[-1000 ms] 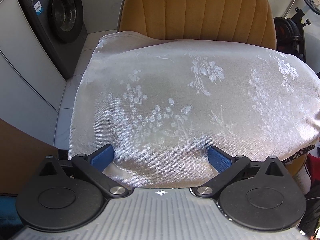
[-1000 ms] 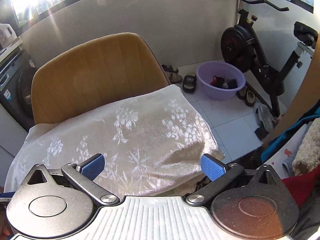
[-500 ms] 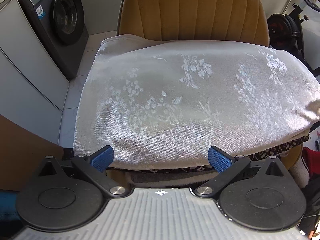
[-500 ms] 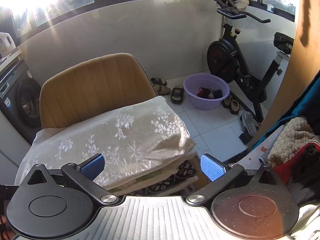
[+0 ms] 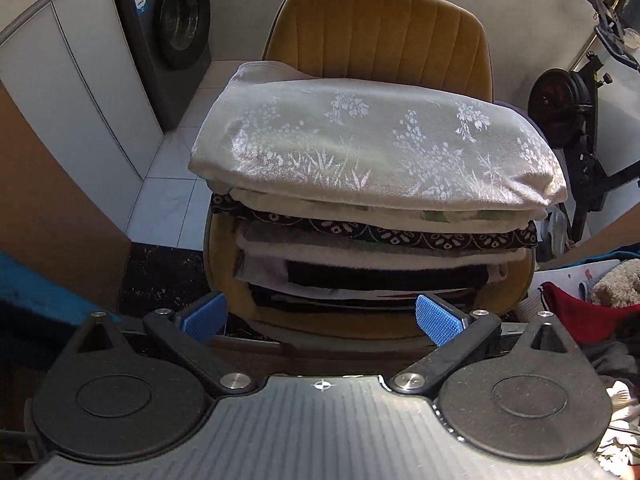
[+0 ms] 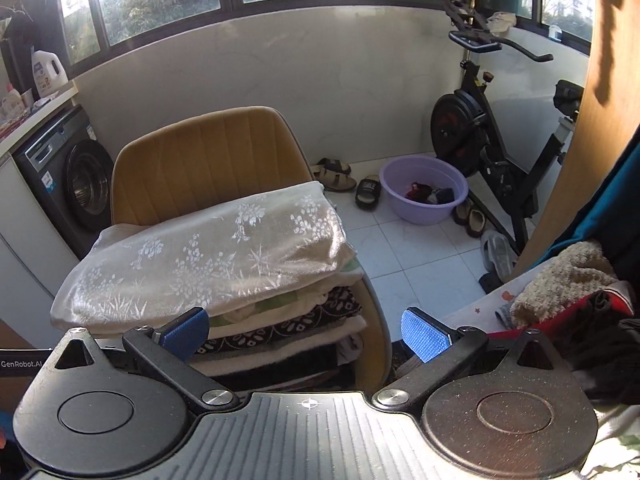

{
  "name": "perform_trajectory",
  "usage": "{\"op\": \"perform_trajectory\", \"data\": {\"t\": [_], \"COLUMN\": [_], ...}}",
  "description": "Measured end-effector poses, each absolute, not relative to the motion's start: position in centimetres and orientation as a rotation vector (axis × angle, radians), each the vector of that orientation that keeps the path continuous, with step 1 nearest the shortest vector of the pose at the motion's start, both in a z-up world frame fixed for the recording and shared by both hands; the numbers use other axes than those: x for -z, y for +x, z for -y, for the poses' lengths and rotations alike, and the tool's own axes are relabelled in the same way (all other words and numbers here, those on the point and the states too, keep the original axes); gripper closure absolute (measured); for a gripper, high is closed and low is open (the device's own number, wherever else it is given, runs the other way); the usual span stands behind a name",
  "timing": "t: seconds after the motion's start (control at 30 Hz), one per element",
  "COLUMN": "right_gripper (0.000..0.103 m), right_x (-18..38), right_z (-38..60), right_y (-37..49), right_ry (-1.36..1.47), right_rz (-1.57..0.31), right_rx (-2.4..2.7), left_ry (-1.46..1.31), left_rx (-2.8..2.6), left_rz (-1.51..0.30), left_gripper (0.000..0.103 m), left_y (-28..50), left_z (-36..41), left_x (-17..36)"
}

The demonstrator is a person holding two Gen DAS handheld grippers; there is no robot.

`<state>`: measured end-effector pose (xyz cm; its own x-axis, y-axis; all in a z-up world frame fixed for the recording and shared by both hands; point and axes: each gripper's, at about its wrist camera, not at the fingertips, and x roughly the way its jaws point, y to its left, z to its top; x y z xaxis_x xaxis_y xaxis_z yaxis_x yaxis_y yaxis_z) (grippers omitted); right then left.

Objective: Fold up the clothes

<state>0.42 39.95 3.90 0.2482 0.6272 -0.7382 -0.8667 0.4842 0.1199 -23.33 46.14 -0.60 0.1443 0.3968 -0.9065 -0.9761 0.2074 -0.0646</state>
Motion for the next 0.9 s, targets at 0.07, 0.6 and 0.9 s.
{"op": "perform_trajectory", "data": {"t": [0.07, 0.6, 0.9], "right_gripper": [0.001, 0.001, 0.001], "right_x": [-4.2, -5.8, -6.2], "right_z": [-37.1, -23.4, -22.8], "right_y": [0.2, -5.3, -7.3], "right_ry": [-0.366, -0.486, -0.426], "right_rz": [-0.830, -0.811, -0.885], "right_rx": [-1.066, -1.095, -0.991], "left_ry": [-0.795, -0.636, -0.697], "left_rx": [-1.183, -1.192, -1.164], "left_rz": [-0.933, -0.928, -0.954], "left_gripper": [0.001, 0.000, 0.000], "left_y": [-22.9, -22.6, -26.2], "left_z": [-42.9, -28.1, -28.1], "left_x": [0.0, -4.4, -3.8]}}
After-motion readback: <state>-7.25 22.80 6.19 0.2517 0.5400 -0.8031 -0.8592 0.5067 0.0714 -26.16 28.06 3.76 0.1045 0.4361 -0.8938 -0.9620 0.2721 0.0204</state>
